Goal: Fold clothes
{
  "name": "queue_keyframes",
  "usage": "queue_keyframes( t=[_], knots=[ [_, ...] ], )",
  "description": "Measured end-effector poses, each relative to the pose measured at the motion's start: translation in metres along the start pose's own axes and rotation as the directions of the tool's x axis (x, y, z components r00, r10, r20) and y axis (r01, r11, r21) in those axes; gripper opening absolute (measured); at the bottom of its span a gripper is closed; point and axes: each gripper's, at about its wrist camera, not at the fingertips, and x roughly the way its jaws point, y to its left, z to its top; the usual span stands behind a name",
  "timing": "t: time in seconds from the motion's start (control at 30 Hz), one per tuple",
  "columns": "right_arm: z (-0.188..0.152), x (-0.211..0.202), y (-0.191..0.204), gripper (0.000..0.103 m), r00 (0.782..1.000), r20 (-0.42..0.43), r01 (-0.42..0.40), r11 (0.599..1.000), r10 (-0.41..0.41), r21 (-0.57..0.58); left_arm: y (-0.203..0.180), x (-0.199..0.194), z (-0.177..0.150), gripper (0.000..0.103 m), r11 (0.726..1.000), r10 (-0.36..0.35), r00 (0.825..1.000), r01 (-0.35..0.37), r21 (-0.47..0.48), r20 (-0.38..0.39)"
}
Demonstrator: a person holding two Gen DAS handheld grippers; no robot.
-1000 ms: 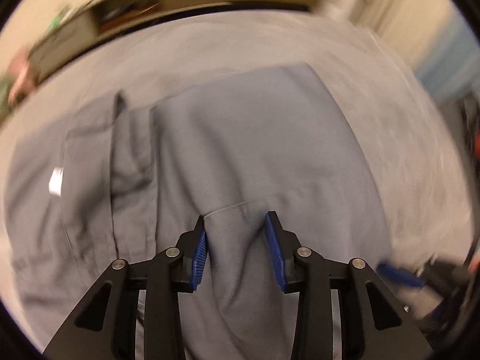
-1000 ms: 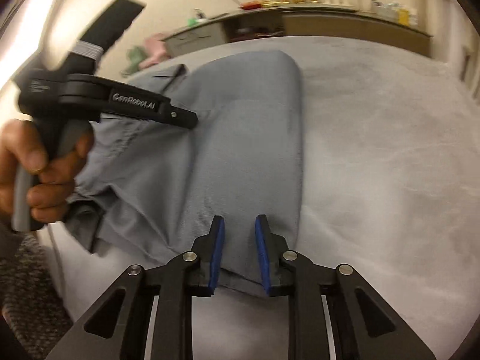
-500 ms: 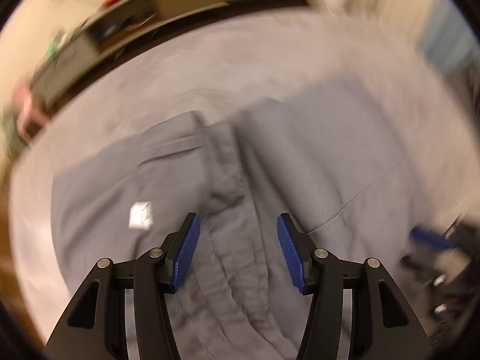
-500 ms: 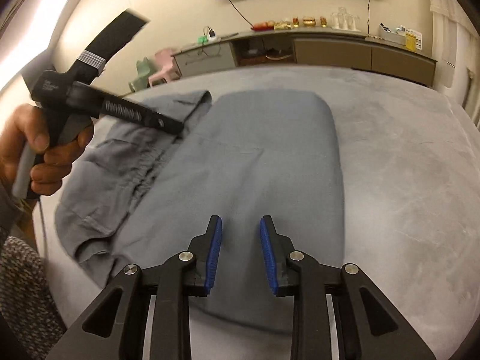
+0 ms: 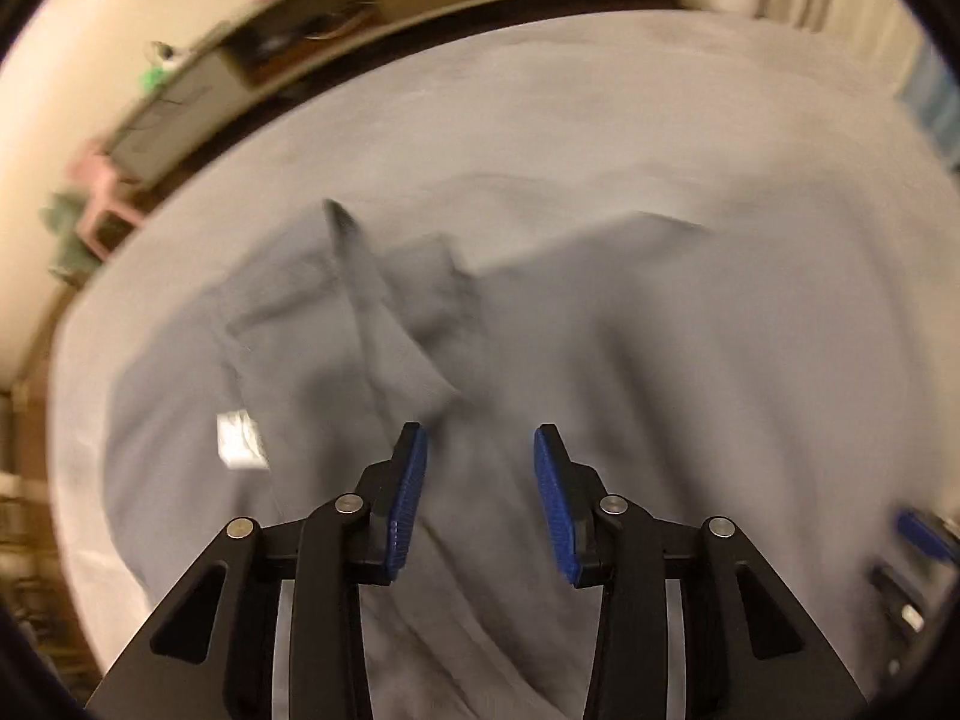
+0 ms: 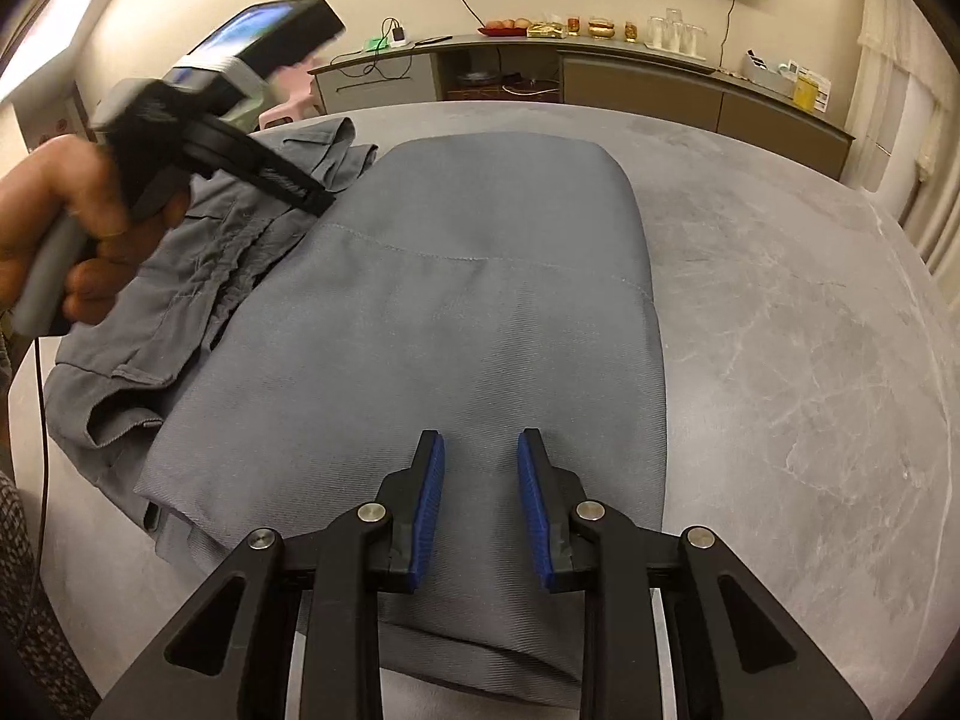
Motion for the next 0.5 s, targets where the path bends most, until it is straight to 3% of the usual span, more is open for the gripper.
queue_keyframes(
  t=[0.13,0.23,0.3,0.37,0.5],
  knots=[
    [-0.002,-0.003,-0.003,0.027,1.0,-0.01,-0.026,1.0,0.026,0.008,0.001,-0.06,-0.056,0.051,0.993,-0.113,0.989,0.115,-0.015,0.096],
    [-0.003,-0.004,-0.004,0.028,1.0,-0.009,-0.017,1.0,0.017,0.005,-0.005,-0.055,-0.108,0.051,0.992,-0.128,0.991,0.128,0.003,0.042],
    [-0.004,-0.004,-0.004,0.028,1.0,-0.008,-0.01,1.0,0.01,0.002,-0.014,-0.038,-0.142,0.054,0.996,-0.077,0.997,0.078,0.033,-0.023],
    [-0.004,-0.004,-0.004,0.028,1.0,-0.008,-0.003,1.0,0.003,-0.001,-0.013,-0.043,-0.161,0.057,0.999,-0.031,0.999,0.03,0.021,0.032],
    [-0.005,-0.005,-0.005,0.028,1.0,-0.006,0.011,1.0,-0.011,-0.006,-0.007,-0.048,-0.169,0.058,0.999,0.015,0.998,-0.013,-0.039,0.067]
  ],
)
